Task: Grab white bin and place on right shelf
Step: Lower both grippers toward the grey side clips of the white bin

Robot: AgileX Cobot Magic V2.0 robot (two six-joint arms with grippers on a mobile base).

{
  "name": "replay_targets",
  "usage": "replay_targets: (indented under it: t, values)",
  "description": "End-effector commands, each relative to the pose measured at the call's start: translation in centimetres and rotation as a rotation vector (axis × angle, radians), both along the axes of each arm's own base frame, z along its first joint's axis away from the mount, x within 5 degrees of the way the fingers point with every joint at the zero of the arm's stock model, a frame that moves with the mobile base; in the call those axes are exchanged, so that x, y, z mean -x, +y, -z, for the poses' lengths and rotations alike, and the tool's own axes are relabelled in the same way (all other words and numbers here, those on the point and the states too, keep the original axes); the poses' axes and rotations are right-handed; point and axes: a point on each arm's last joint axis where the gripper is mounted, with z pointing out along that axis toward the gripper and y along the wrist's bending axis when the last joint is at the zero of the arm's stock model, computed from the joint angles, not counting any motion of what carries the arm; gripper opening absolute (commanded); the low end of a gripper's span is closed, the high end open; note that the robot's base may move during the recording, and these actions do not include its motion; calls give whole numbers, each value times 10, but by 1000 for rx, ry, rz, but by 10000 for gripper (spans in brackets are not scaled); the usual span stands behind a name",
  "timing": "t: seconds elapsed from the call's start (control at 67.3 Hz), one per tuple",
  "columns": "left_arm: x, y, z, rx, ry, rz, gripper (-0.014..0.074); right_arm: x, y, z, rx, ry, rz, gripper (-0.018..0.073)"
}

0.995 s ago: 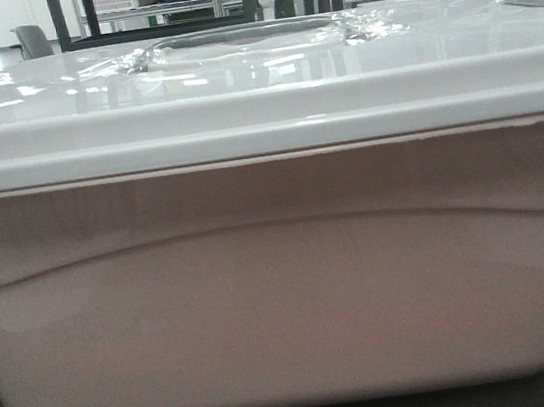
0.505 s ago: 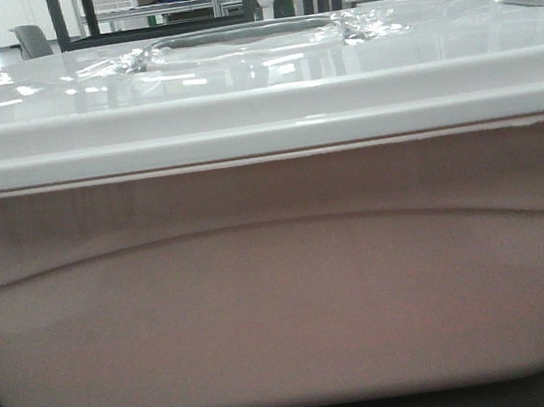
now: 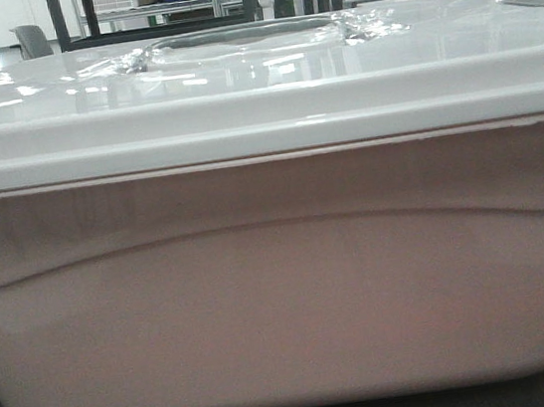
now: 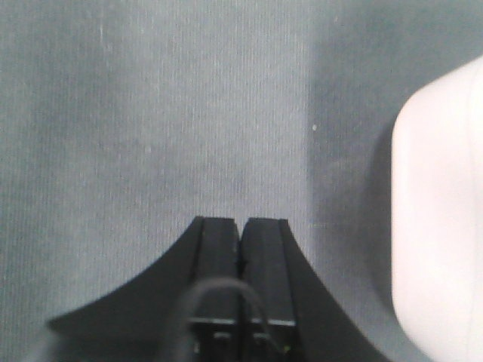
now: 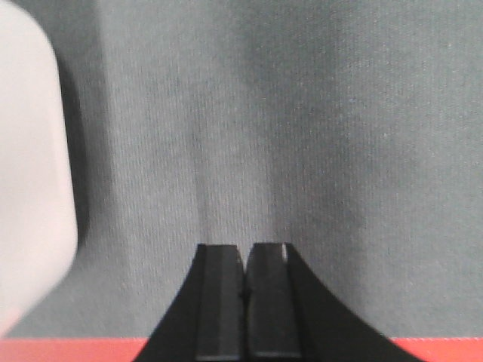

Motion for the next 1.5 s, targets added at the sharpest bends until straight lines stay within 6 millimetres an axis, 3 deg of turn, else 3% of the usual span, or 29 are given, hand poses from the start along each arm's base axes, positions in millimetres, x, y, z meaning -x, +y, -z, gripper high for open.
replay_targets:
  t: [0.0,0.193,0.327,0.401,0.52,0.579,0.891,1.173,1.307,1.485]
  values:
    - [-1,-3,-13,25,-59,0,-114,-2,-1,-11,-9,-77,17,31]
    - [-5,-4,-12,31,-73,-4,-101,-1,-4,-10,36,-68,17,32]
    - [-4,-5,-12,46,-67,-4,31,-1,-4,-10,31,-61,16,57]
    - [-3,-5,-12,50,-53,-2,166,-1,-3,-10,25,-64,16,169]
    - [-3,-5,-11,50,-47,-1,430,-2,-4,-11,28,-80,18,539]
    - [-3,-5,-11,50,-47,-1,479,-3,-4,-11,29,-96,19,624]
    - [0,-12,-12,138,-10,2,452,-2,1,-17,-26,-92,15,594]
    - [-4,-19,-46,212,-114,44,440,-11,17,-53,-180,-247,-102,594]
    - [-10,-33,-59,329,-116,173,440,-25,26,-51,-266,-237,-170,594]
    - [-26,-42,-53,419,-72,231,440,-42,31,-45,-361,-226,-233,594]
